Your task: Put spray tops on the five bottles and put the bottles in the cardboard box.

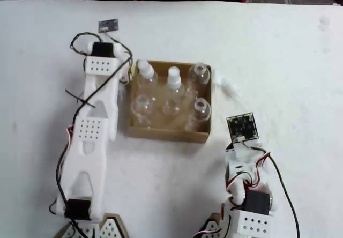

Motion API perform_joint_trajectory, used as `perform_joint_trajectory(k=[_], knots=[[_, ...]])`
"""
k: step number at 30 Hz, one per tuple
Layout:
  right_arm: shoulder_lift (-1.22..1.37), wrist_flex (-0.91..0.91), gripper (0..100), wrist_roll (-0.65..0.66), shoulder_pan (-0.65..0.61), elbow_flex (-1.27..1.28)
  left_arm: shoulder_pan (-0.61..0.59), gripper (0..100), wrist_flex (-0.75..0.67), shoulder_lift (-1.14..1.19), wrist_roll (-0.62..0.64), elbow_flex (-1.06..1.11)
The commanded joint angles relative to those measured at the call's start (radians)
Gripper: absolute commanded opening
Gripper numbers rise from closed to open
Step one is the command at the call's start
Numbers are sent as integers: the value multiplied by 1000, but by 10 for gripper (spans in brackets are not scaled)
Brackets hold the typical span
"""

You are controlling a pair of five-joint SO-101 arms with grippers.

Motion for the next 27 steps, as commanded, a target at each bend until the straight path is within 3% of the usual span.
perform_joint_trajectory(k=[1,18,21,27], knots=[[-2,4,18,17,-10,9,-15,44,17,-10,12,-34],[-2,4,18,17,-8,9,-153,24,31,-302,14,8],[-2,4,18,17,-8,9,-142,24,31,-412,-20,135],[-2,4,18,17,-8,9,-54,24,28,-797,-31,588]])
